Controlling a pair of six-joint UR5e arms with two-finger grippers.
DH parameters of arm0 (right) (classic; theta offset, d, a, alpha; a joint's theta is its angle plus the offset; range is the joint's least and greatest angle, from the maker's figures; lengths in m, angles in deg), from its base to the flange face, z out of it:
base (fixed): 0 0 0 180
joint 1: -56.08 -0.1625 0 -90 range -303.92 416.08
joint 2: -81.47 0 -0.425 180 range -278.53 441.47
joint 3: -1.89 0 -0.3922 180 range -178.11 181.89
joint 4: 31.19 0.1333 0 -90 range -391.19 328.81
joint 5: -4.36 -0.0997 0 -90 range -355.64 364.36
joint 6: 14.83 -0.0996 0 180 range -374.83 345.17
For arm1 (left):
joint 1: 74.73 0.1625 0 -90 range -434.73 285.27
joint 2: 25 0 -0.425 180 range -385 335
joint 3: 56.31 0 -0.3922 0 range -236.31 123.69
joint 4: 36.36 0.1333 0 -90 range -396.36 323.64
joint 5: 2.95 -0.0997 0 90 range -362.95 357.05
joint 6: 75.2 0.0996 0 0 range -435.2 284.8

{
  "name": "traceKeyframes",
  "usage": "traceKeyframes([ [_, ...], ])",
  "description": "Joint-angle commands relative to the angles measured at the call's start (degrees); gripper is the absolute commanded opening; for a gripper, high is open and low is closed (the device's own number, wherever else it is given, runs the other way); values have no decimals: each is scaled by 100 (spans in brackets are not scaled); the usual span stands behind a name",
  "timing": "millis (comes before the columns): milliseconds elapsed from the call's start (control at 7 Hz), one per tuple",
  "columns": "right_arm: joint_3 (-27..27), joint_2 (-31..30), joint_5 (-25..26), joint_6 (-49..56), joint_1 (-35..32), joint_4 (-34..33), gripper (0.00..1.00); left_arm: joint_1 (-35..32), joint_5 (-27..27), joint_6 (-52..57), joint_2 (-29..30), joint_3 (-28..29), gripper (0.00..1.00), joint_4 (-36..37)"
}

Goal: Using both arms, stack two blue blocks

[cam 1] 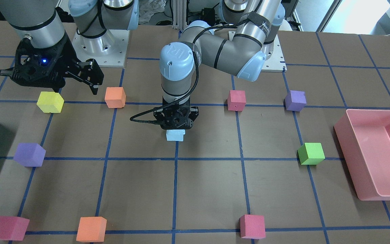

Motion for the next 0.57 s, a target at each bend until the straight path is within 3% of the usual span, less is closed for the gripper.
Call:
traceKeyframes([
  [0, 0, 0, 1, 8, -6, 0, 100, -4, 17, -287, 95, -42, 96, 55],
  [429, 0, -8, 1, 17, -15, 0, 100, -39, 316, -281, -123, 10, 100, 12],
])
